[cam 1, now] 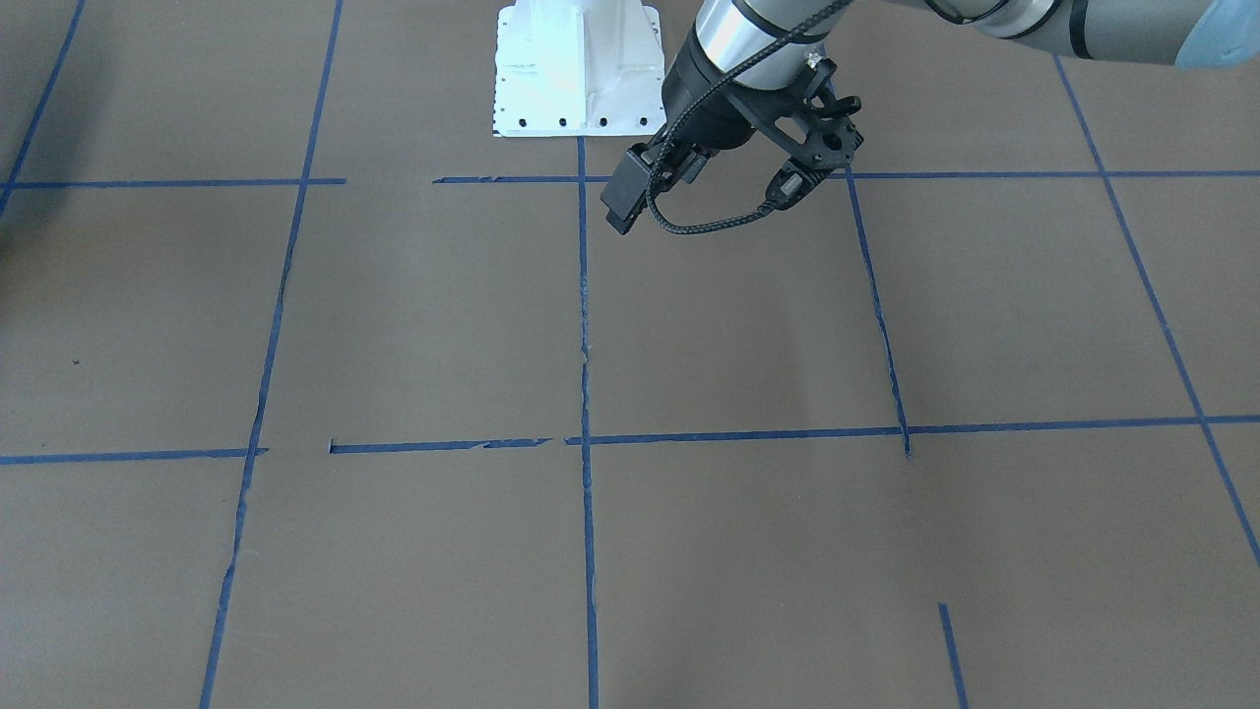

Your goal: Left arm hands cup to right arm to dump lemon

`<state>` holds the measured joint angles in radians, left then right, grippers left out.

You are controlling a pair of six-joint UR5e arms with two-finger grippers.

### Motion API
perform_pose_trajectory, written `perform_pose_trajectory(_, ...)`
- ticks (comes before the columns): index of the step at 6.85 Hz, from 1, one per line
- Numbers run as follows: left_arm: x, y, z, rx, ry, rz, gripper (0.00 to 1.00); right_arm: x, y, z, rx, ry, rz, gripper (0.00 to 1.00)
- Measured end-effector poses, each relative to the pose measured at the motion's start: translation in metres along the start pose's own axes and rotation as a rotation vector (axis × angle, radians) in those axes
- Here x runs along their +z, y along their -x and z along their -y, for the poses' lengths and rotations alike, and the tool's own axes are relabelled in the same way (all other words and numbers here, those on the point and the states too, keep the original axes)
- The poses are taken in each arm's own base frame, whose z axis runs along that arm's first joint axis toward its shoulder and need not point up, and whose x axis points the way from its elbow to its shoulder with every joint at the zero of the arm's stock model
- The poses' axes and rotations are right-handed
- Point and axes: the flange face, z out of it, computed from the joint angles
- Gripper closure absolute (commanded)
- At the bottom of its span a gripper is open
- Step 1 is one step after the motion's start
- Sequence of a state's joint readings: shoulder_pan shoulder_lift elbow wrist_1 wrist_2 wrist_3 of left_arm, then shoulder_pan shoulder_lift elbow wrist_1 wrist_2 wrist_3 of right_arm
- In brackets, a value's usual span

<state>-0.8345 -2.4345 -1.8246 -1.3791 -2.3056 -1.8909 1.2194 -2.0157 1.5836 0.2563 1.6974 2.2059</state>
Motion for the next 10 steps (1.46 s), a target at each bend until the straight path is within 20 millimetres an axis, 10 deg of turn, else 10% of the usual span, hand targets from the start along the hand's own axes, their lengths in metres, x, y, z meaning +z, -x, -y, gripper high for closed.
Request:
perform_pose_trajectory(4,-0.007,0.000,0.001,0.001,-0.004,-0.011,0.00,-0.026,-0.044,0.032,0.593,0.036,0.040,0.96)
perform_pose_trajectory(10,-0.016,0.000,0.004,0.000,-0.011,-0.025,0.00,-0.050,-0.078,0.069,0.997,0.130,0.130,0.97)
